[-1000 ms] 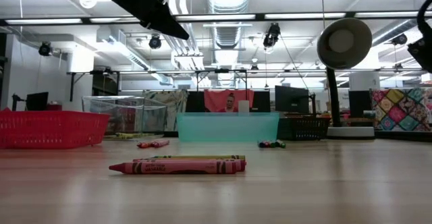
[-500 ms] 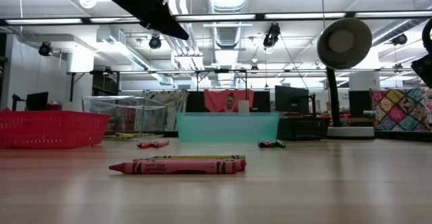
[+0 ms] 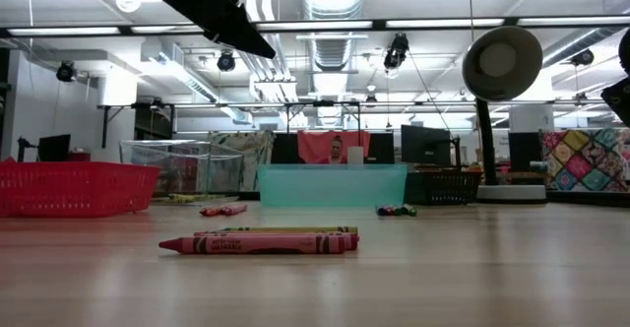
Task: Sort crayons
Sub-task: Put the orange crayon into the green bin, then put the red crayon into the red bin
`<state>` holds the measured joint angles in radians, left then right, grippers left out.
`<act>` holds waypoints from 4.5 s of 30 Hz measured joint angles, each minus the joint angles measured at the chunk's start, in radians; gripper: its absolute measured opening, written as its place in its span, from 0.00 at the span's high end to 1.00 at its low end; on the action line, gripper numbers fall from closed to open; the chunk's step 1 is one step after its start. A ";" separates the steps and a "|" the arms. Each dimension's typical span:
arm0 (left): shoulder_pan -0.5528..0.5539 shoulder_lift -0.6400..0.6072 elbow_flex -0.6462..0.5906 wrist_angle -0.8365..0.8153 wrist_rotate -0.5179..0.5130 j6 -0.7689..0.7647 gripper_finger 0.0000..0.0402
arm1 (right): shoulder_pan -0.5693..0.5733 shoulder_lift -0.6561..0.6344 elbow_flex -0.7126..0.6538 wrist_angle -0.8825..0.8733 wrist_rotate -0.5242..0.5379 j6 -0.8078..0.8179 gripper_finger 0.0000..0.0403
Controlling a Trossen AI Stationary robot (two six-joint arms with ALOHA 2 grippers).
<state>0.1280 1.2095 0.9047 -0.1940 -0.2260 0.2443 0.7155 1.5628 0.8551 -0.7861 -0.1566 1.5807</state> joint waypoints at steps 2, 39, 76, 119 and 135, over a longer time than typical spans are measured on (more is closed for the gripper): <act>0.000 0.000 0.000 0.000 0.000 0.000 0.88 | -0.009 -0.016 0.004 -0.075 0.001 -0.023 0.97; 0.000 -0.154 -0.007 -0.117 0.000 -0.073 0.88 | -1.035 0.119 0.469 0.763 0.226 -1.802 0.97; 0.000 -0.360 -0.142 -0.096 -0.004 -0.115 0.88 | -1.244 0.675 1.114 -0.017 0.227 -2.266 0.97; 0.000 -0.325 -0.148 -0.107 0.027 -0.369 0.88 | -1.030 0.171 0.950 -0.271 0.122 -1.765 0.84; -0.012 -0.059 -0.148 -0.087 0.081 -0.683 0.88 | -0.779 -0.085 0.597 -0.165 0.130 -1.498 0.84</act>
<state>0.1163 1.1503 0.7563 -0.2810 -0.1448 -0.4387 -0.0638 1.4783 1.4520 -0.9510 -0.0261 0.0823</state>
